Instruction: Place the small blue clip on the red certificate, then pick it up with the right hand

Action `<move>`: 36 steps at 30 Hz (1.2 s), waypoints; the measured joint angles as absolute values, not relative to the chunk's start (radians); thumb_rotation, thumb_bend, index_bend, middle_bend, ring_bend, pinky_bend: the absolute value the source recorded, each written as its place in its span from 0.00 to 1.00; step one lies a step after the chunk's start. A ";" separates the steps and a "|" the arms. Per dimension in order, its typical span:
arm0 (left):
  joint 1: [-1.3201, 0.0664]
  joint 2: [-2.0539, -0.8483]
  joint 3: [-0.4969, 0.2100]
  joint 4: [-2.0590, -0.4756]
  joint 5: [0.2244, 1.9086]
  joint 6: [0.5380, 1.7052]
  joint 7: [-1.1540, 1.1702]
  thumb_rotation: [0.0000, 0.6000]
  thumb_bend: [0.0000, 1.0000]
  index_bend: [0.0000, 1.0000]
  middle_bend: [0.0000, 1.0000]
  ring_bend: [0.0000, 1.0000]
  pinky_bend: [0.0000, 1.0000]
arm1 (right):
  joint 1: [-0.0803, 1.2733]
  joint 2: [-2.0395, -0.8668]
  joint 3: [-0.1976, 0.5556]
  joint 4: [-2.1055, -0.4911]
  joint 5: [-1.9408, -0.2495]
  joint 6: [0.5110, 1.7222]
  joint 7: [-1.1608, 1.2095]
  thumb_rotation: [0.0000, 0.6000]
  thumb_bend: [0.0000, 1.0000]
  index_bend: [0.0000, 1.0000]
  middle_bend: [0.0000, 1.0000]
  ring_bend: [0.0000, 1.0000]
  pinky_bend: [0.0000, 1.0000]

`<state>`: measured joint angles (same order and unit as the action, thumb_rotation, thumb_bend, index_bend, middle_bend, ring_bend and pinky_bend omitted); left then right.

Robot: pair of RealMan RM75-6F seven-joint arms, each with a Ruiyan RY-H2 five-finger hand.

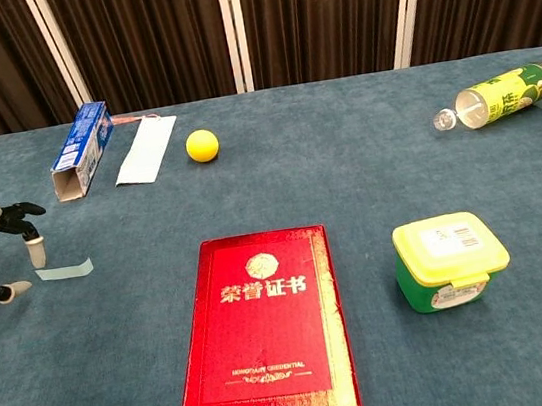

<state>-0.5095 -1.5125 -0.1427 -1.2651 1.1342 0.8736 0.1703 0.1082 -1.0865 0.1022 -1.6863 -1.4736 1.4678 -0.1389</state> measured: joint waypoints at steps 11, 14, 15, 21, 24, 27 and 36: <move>-0.538 -1.549 -0.143 -1.233 1.107 0.861 0.194 1.00 0.45 0.49 0.00 0.00 0.00 | 0.112 -1.087 0.104 -1.677 -1.459 1.459 -0.134 1.00 0.00 0.00 0.00 0.00 0.00; -0.544 -1.553 -0.144 -1.237 1.089 0.861 0.215 1.00 0.45 0.51 0.00 0.00 0.00 | 0.113 -1.088 0.104 -1.676 -1.458 1.458 -0.134 1.00 0.00 0.01 0.00 0.00 0.00; -0.546 -1.555 -0.144 -1.238 1.086 0.861 0.218 1.00 0.45 0.52 0.00 0.00 0.00 | 0.113 -1.087 0.104 -1.676 -1.459 1.458 -0.133 1.00 0.00 0.01 0.00 0.00 0.00; -0.553 -1.564 -0.144 -1.239 1.071 0.862 0.238 1.00 0.47 0.63 0.00 0.00 0.00 | 0.113 -1.085 0.104 -1.676 -1.460 1.459 -0.125 1.00 0.00 0.01 0.00 0.00 0.00; -0.553 -1.567 -0.144 -1.240 1.066 0.878 0.253 1.00 0.51 0.64 0.00 0.00 0.00 | 0.113 -1.083 0.102 -1.677 -1.463 1.460 -0.121 1.00 0.00 0.01 0.00 0.00 0.00; -0.553 -1.562 -0.144 -1.257 1.070 0.890 0.253 1.00 0.51 0.65 0.00 0.00 0.00 | 0.112 -1.082 0.102 -1.677 -1.465 1.462 -0.120 1.00 0.00 0.01 0.00 0.00 0.00; -0.572 -1.520 -0.160 -1.371 1.148 0.929 0.220 1.00 0.49 0.66 0.00 0.00 0.00 | 0.114 -1.080 0.101 -1.685 -1.468 1.463 -0.116 1.00 0.00 0.03 0.00 0.00 0.00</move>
